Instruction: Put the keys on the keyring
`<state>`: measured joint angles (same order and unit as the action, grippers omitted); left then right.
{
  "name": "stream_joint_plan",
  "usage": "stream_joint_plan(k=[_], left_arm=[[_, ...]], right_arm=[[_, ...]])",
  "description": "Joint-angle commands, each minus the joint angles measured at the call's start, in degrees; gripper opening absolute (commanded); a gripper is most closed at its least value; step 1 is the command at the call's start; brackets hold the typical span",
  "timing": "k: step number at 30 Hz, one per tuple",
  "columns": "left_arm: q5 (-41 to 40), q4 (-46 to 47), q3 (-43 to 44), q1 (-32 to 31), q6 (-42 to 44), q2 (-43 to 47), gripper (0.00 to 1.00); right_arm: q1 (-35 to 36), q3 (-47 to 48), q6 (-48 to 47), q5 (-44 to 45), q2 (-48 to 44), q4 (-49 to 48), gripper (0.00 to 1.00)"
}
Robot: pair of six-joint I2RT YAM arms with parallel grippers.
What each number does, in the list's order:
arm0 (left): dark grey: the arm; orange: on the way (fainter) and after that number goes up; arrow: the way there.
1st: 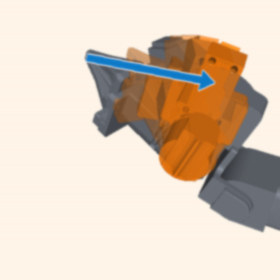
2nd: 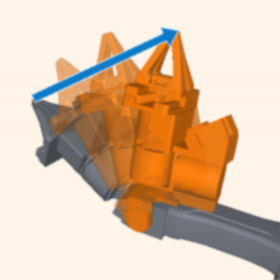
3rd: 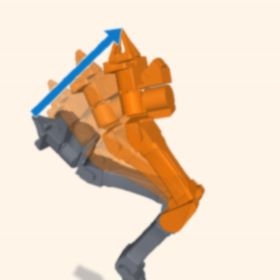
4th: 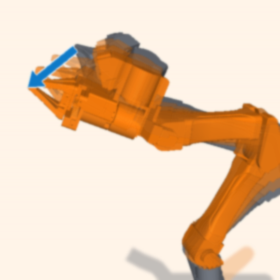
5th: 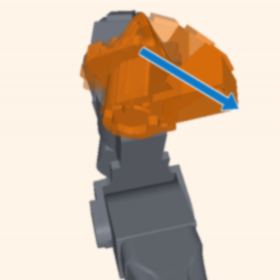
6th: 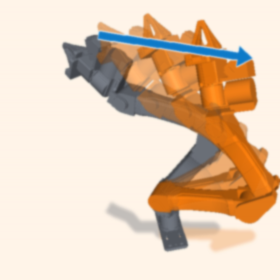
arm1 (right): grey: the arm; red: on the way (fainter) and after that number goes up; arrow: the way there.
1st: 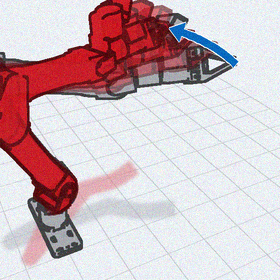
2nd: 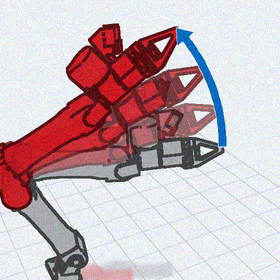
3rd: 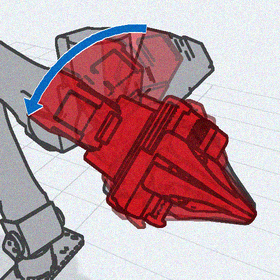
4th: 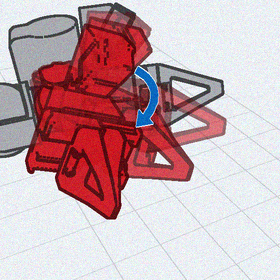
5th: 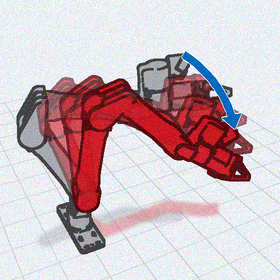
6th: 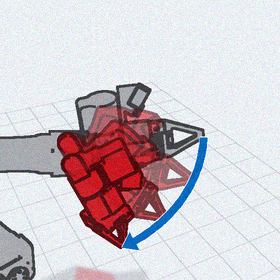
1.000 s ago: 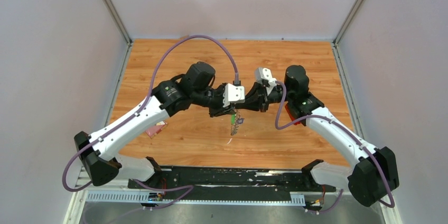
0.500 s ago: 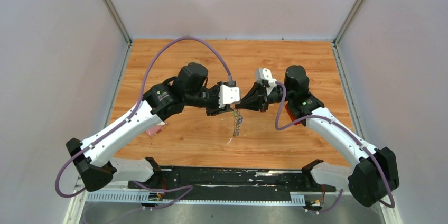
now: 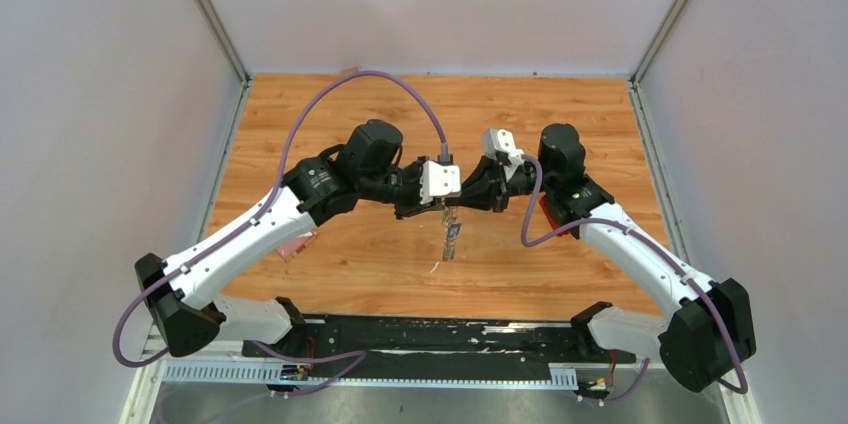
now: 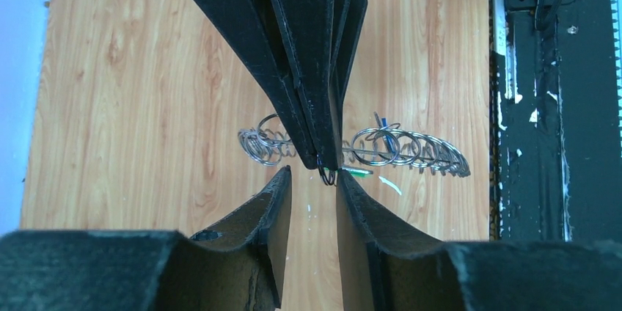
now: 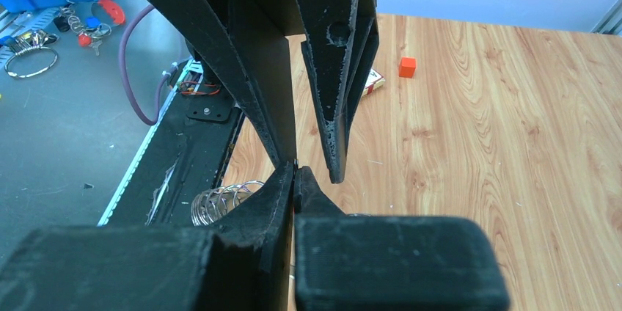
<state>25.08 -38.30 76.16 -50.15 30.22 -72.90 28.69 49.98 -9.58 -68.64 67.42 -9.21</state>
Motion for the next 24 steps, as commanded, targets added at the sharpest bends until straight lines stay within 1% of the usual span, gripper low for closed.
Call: stream_joint_plan(k=[1,6,8,10,12,13,18,21,24], left_arm=[[1.5,1.9,0.4,-0.1,-0.3,-0.4,0.35],[2.4,1.8,0.5,-0.1,-0.6,-1.0,0.28],[2.7,1.6,0.6,-0.1,-0.6,-1.2,0.23],[3.1,1.5,0.7,-0.1,-0.6,-1.4,0.16],[3.4,1.1,1.1,-0.1,-0.6,-1.7,0.04],[3.3,0.7,1.4,-0.1,-0.5,-1.8,0.0],[1.2,-3.0,3.7,-0.1,0.1,-1.5,0.0],[-2.0,-10.6,8.4,-0.1,1.2,-2.9,0.0],[-7.4,-19.1,15.1,-0.2,1.6,-6.2,0.0]], right_arm=[[-0.2,2.0,-0.5,-1.7,-1.6,-1.9,0.0],[-0.2,2.0,-0.5,-1.6,-1.7,-1.9,0.0],[-0.2,2.0,-0.4,-1.6,-1.7,-2.0,0.0],[-0.1,1.9,-0.4,-1.6,-1.7,-1.9,0.0],[-0.1,1.9,-0.5,-1.5,-1.7,-1.9,0.0],[-0.1,1.9,-0.6,-1.3,-1.7,-1.9,0.0],[-0.5,2.2,-2.4,0.4,-1.7,0.5,0.0],[-0.6,3.5,-5.9,2.7,-1.6,4.9,0.0],[-0.6,4.1,-7.2,4.0,-1.5,6.5,0.04]])
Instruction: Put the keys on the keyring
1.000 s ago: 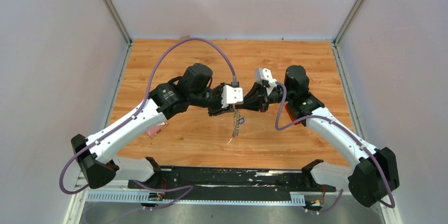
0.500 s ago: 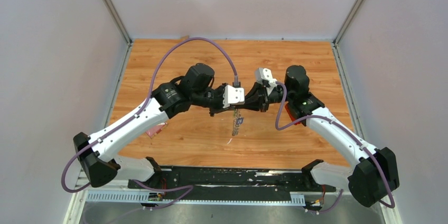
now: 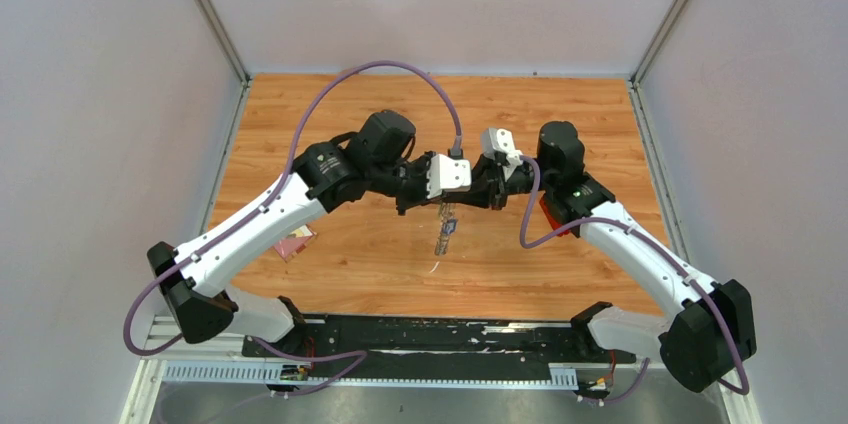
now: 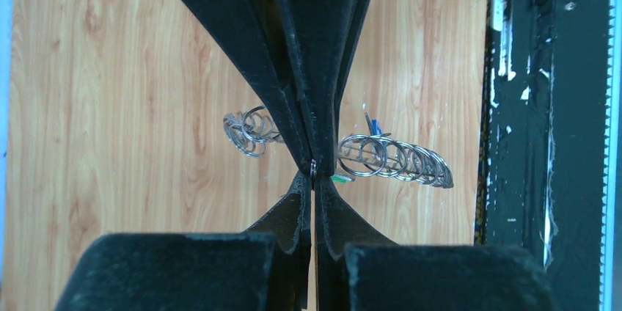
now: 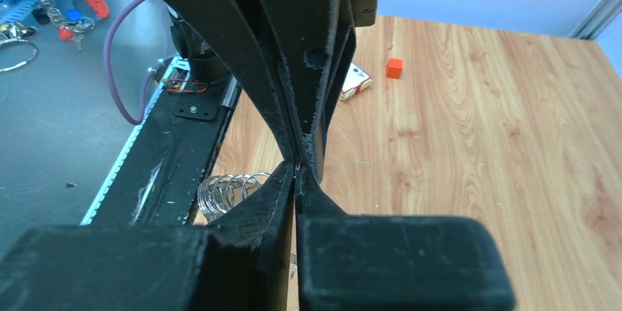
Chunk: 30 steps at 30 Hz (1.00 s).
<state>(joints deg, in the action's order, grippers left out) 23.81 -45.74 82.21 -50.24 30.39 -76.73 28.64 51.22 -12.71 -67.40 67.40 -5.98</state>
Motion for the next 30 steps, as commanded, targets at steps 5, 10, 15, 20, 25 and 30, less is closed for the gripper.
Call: stream_joint_plan(k=[5,10,15,20,25,30], left_arm=[[-12.7,-26.0,19.3,-0.8,0.2,-9.5,0.0],[-16.3,-33.3,26.6,-1.3,-1.7,-14.0,0.0],[-22.1,-39.7,32.4,-2.7,-1.8,-17.6,0.0],[-27.9,-44.7,36.4,-3.5,-1.1,-21.2,0.0],[-35.8,-45.9,34.4,-3.7,-0.1,-22.4,0.0],[-44.4,-46.1,29.8,-4.9,1.0,-23.2,0.0]], right_arm=[[-0.5,2.8,-4.6,3.4,-1.3,3.7,0.17],[-0.5,2.7,-5.2,4.4,-1.5,4.4,0.33],[-0.5,2.5,-4.4,4.5,-1.4,3.7,0.44],[-0.5,2.3,-4.7,4.0,-1.6,3.8,0.45],[-0.5,2.4,-5.1,4.5,-1.5,4.2,0.45],[-0.5,2.6,-5.8,4.8,-1.0,4.7,0.45]])
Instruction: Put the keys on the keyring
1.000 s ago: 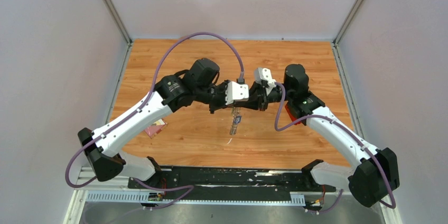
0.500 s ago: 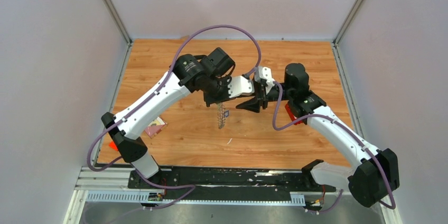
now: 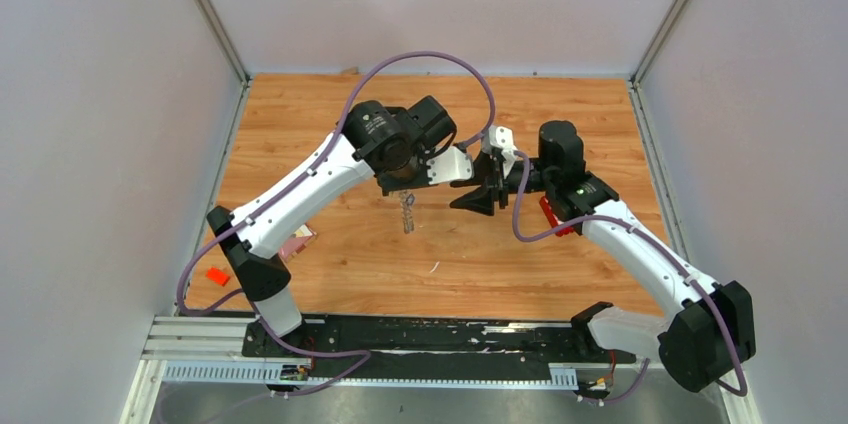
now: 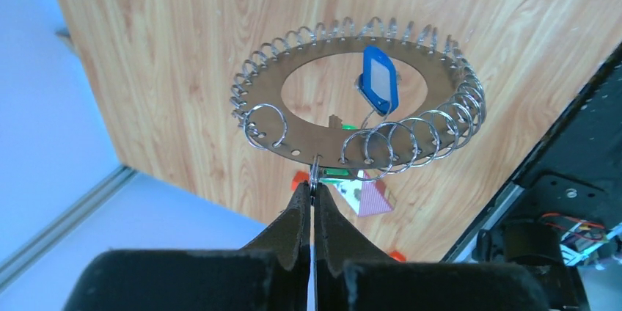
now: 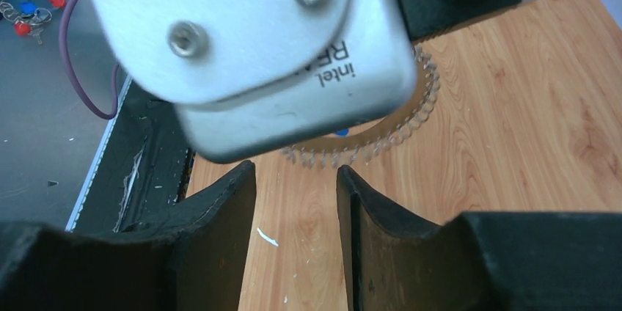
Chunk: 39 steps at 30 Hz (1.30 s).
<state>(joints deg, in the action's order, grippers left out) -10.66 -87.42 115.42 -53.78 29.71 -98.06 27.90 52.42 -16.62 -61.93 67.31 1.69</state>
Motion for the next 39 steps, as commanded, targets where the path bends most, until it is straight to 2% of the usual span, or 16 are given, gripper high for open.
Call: stream_joint_plan(k=[1,7,12,19,28,39], left_arm=[[-10.6,-4.3,-4.0,-1.5,2.0,-1.9,0.0],[-8.5,-4.1,-1.2,-1.5,2.3,-2.2,0.0],[4.3,-2.1,1.3,-1.5,3.2,-0.2,0.0],[15.1,4.4,-2.8,-1.3,2.2,3.1,0.0],[22.7,13.8,-6.7,-0.9,-0.1,8.1,0.0],[25.3,16.1,-6.6,-0.9,-1.9,10.0,0.0]], right_arm=[[0.2,1.5,-2.0,-0.7,-0.9,-2.8,0.45],[0.2,1.0,-1.9,-0.9,-0.9,-3.4,0.45],[0.2,-0.1,1.1,-2.3,-1.0,-6.8,0.44],[0.2,-2.5,8.5,-4.1,-0.9,-15.0,0.41],[0.2,-3.9,13.2,-5.9,0.1,-19.9,0.38],[0.2,-4.9,15.6,-6.4,2.6,-23.2,0.36]])
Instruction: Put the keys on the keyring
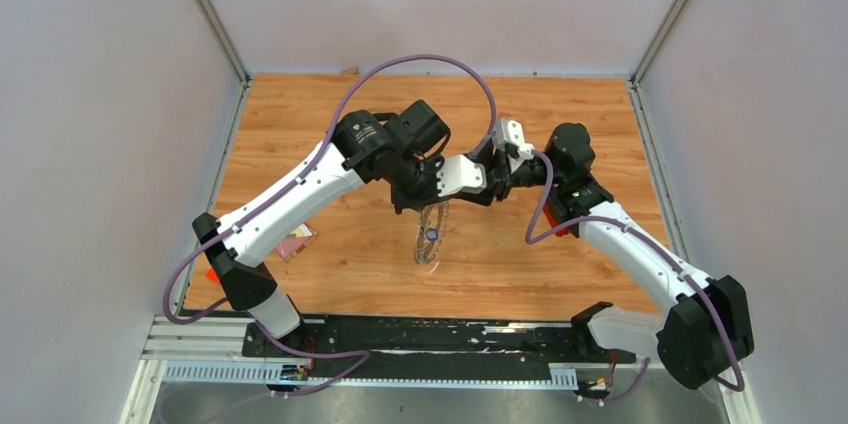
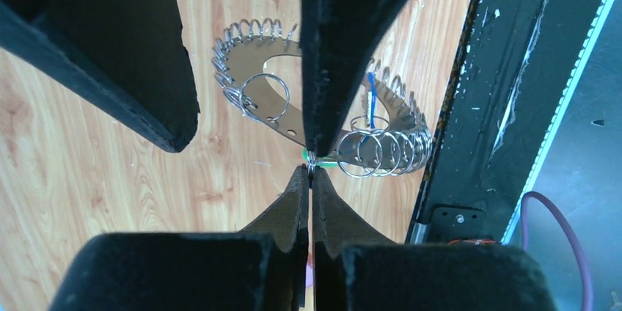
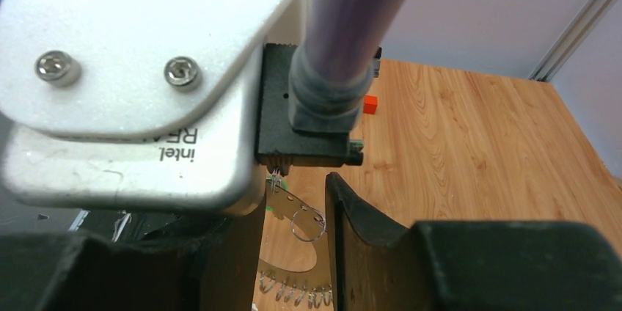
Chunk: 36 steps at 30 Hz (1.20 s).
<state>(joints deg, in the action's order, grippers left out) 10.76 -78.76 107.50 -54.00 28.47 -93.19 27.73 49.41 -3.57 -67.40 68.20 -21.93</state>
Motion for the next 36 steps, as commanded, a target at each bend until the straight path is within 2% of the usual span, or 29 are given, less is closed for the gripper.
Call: stream_joint_plan(k=[1,10,13,16,23,28,36], left_arm=[[3.7,7.7,1.2,-0.7,-0.7,5.3,0.0],[0.6,10.0,-4.2,0.5,0.9,9.6,0.0],[2.1,11.0,-5.3,1.3,1.4,11.4,0.0],[3.6,10.9,-4.0,1.3,1.1,10.8,0.0],[6.0,12.1,-3.0,1.3,-0.6,7.7,0.0],[7.3,13.7,-3.1,1.2,-1.4,7.6,0.0],[9.2,14.1,-3.5,1.2,-1.9,6.5,0.0]], right_arm=[[0.3,-1.9,2.3,-0.6,1.6,0.5,0.35],[-3.2,-0.9,3.2,-1.6,-1.7,0.8,0.34],[-3.8,-1.3,3.2,-1.5,-3.4,0.5,0.35],[-3.5,-1.1,5.9,-1.7,-2.2,-0.8,0.38],[0.4,0.6,1.3,0.4,-1.1,4.6,0.43],[1.4,0.4,1.3,0.5,0.1,4.2,0.42],[1.8,0.3,0.9,1.4,0.6,4.2,0.36]])
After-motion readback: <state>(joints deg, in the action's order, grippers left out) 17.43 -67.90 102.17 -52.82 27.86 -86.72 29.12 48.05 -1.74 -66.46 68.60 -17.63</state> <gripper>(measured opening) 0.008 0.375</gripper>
